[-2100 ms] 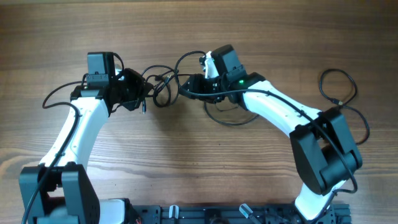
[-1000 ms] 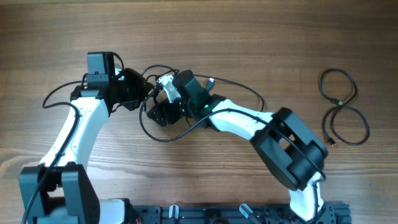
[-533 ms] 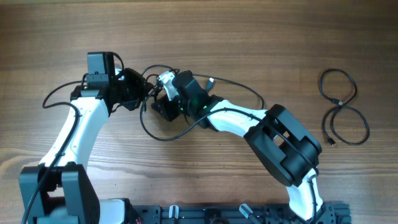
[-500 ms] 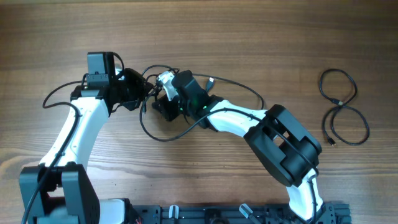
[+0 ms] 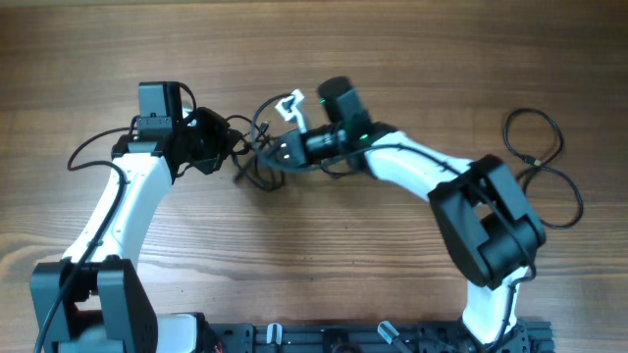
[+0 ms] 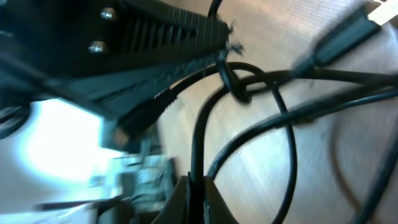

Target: Untangle cables

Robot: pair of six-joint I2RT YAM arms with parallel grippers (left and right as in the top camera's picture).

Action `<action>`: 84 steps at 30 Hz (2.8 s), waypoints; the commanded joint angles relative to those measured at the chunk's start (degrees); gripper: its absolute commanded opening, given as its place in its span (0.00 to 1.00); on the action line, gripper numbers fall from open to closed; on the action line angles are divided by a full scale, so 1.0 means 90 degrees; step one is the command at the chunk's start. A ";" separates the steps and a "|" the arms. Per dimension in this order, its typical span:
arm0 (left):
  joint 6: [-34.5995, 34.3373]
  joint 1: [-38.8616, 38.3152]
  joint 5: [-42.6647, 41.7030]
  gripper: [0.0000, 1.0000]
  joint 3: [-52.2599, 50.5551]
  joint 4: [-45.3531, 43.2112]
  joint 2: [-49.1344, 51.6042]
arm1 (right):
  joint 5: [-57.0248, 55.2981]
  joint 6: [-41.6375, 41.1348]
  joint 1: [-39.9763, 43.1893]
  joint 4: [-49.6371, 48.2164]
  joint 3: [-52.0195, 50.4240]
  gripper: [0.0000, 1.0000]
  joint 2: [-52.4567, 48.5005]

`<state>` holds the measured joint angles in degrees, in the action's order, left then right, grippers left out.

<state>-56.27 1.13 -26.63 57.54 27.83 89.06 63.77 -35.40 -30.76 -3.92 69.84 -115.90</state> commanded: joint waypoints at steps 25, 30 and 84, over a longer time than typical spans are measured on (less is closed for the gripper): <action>0.0010 0.0573 0.0920 0.04 0.0049 0.0221 0.0012 | -0.3259 0.2572 0.3322 0.5003 -0.0024 0.04 0.0170; 0.0010 0.0568 0.0918 0.04 0.0049 0.0221 0.0012 | -0.3796 0.2363 0.3322 0.5061 -0.0024 0.04 0.0170; -0.0772 -0.0197 -0.1950 0.04 0.0049 0.1166 0.0012 | -0.3417 -0.0262 -0.0597 0.2268 0.0189 0.16 0.0731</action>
<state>-64.16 -0.36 -46.35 57.56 39.51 89.06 33.69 -37.71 -35.97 16.43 72.07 -108.33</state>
